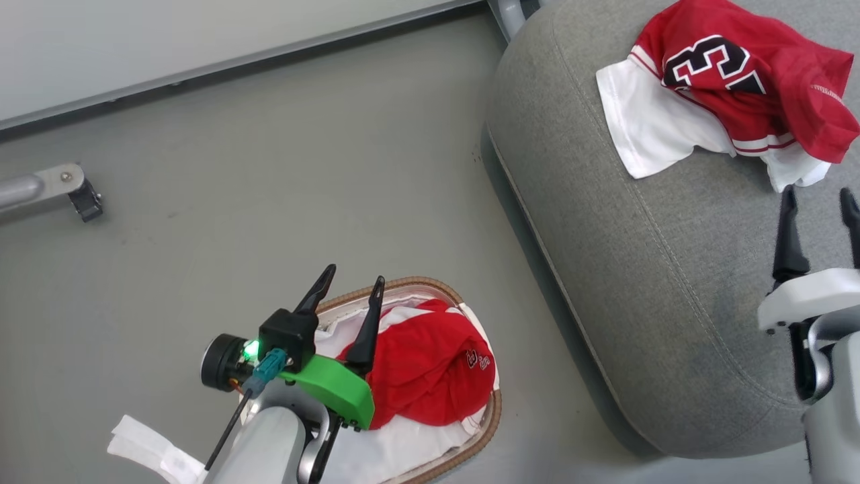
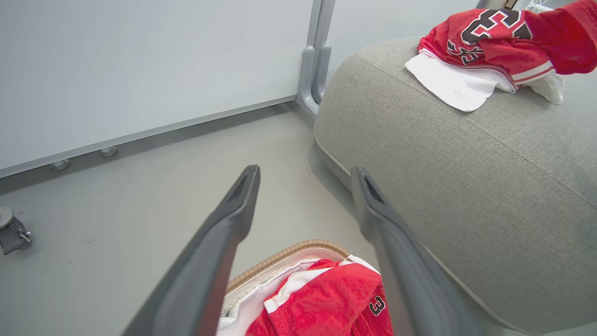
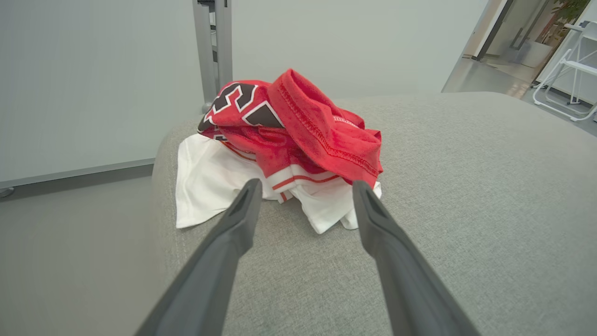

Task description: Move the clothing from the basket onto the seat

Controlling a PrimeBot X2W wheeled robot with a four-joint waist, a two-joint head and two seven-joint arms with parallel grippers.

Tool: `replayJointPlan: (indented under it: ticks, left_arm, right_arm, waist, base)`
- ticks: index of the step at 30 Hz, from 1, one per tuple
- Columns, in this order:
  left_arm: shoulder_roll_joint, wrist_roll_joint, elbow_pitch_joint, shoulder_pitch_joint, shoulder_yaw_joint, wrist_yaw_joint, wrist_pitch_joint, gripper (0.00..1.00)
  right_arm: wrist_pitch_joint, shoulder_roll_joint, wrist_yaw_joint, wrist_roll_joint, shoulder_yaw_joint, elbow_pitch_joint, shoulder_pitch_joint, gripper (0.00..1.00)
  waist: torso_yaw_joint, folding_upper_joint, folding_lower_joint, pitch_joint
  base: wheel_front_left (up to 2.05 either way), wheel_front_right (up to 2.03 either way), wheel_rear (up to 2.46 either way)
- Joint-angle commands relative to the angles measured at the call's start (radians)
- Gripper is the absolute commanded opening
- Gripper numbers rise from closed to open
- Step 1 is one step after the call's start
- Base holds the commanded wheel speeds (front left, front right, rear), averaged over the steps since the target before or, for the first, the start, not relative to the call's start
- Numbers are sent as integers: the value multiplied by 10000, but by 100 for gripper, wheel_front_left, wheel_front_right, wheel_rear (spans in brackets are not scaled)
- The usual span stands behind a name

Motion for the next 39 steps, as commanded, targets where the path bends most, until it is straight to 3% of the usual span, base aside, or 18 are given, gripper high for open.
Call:
replayJointPlan:
  ticks: [1, 9, 23, 31, 39]
  left_arm:
    - [30, 113, -52, 256, 200, 54, -7, 100]
    - [1, 396, -199, 1050, 1447, 409, -7, 100]
    - [-7, 437, -583, 2301, 2929, 909, -7, 100]
    - [-9, 340, -884, 2992, 3464, 948, -7, 100]
    - [-10, 118, -909, 3243, 3306, 958, -7, 100]
  right_arm:
    - [-20, 173, -14, 109, 221, -172, 323, 100]
    - [-21, 596, -14, 465, 1400, -748, 841, 100]
    - [-19, 1047, -14, 654, 2092, -612, 1806, 100]
    - [-19, 1113, -14, 724, 2333, -580, 2282, 100]
    - [-19, 1032, -14, 855, 2676, -514, 2580, 100]
  waist:
    - [175, 72, 0, -515]
    - [908, 72, 0, -1282]
    - [2466, 72, 0, -2161]
    - [2765, 72, 0, -2524]
    - [2831, 72, 0, -2681]
  base:
    - [0, 0, 0]
    - [0, 0, 0]
    - [0, 0, 0]
    - [0, 0, 0]
    - [0, 0, 0]
